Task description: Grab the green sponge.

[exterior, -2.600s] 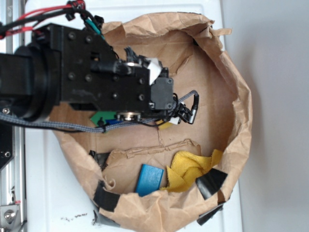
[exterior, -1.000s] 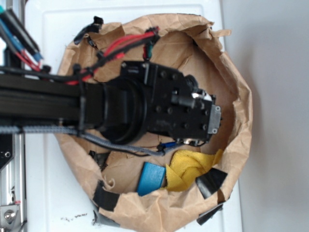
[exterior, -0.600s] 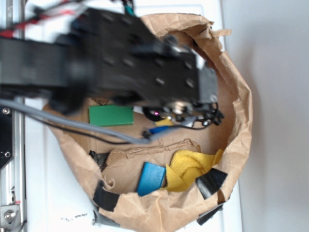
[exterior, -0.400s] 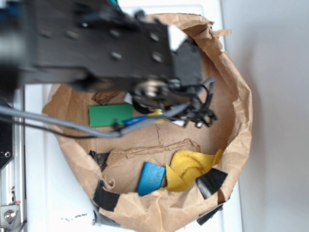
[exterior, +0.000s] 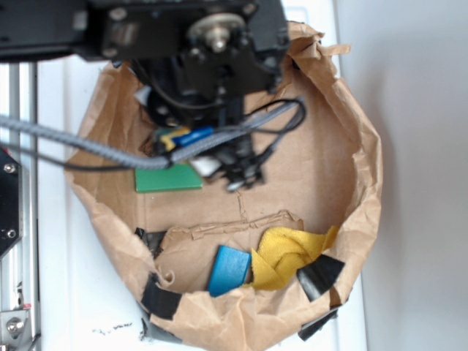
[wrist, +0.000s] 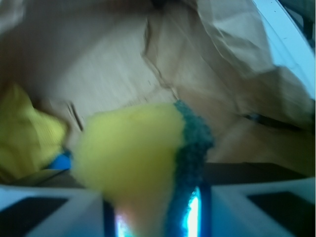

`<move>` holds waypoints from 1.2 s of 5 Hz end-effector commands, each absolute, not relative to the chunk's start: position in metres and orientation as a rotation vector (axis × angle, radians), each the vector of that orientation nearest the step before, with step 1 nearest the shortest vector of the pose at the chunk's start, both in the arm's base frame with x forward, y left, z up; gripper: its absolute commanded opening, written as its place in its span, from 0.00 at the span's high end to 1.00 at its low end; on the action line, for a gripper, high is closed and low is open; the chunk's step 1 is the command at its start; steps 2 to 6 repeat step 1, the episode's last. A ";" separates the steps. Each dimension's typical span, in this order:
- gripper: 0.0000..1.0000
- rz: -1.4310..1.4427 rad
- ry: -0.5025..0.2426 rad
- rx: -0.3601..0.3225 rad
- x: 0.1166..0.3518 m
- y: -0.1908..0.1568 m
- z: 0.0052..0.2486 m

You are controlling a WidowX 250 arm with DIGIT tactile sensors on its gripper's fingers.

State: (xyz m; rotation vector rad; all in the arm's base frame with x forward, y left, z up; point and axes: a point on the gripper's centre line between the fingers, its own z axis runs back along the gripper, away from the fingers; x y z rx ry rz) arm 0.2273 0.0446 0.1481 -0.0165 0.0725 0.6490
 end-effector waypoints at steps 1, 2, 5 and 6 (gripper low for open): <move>1.00 0.650 -0.028 -0.031 0.225 0.061 0.168; 1.00 0.650 -0.028 -0.031 0.225 0.061 0.168; 1.00 0.650 -0.028 -0.031 0.225 0.061 0.168; 1.00 0.650 -0.028 -0.031 0.225 0.061 0.168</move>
